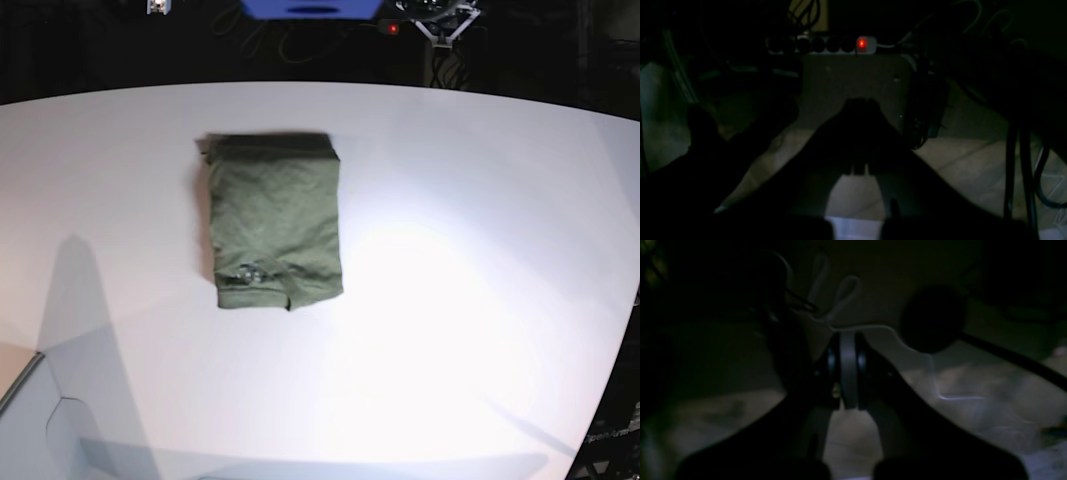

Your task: Layout the t-shirt on the table in an organized manner, then fold the t-shirt properly

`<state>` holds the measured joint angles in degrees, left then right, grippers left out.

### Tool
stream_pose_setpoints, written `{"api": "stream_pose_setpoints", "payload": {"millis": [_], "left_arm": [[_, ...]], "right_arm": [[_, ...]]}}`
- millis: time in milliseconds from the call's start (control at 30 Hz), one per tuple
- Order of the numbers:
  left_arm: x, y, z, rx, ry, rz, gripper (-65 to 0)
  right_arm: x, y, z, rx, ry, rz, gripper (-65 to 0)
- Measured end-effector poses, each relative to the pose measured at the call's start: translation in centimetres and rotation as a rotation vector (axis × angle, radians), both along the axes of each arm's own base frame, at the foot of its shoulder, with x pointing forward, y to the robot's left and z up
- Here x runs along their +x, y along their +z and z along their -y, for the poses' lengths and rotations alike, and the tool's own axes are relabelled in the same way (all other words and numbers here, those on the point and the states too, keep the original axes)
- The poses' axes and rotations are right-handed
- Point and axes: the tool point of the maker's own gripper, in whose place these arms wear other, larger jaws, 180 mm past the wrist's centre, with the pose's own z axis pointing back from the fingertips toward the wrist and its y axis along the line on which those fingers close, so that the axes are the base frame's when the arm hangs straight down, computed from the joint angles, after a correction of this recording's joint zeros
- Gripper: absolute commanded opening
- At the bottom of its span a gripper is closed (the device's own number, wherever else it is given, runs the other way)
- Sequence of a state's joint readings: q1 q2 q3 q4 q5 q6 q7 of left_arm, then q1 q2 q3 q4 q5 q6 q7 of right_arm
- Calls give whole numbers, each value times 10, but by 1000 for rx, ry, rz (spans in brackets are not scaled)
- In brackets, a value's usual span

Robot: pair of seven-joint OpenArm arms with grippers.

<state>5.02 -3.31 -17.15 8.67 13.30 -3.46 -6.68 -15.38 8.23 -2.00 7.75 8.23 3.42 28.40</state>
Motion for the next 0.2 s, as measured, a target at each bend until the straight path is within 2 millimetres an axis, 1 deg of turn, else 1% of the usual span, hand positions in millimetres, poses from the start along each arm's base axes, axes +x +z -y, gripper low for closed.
{"api": "stream_pose_setpoints", "payload": {"millis": [100,200], "left_arm": [[10,1,-3,9,0,18,-649],[13,1,-3,8,-1,29,-649]], "right_arm": [[-4,1,9,-77,61,-24,-650],[2,1,13,-103,102,-22,-650]]}}
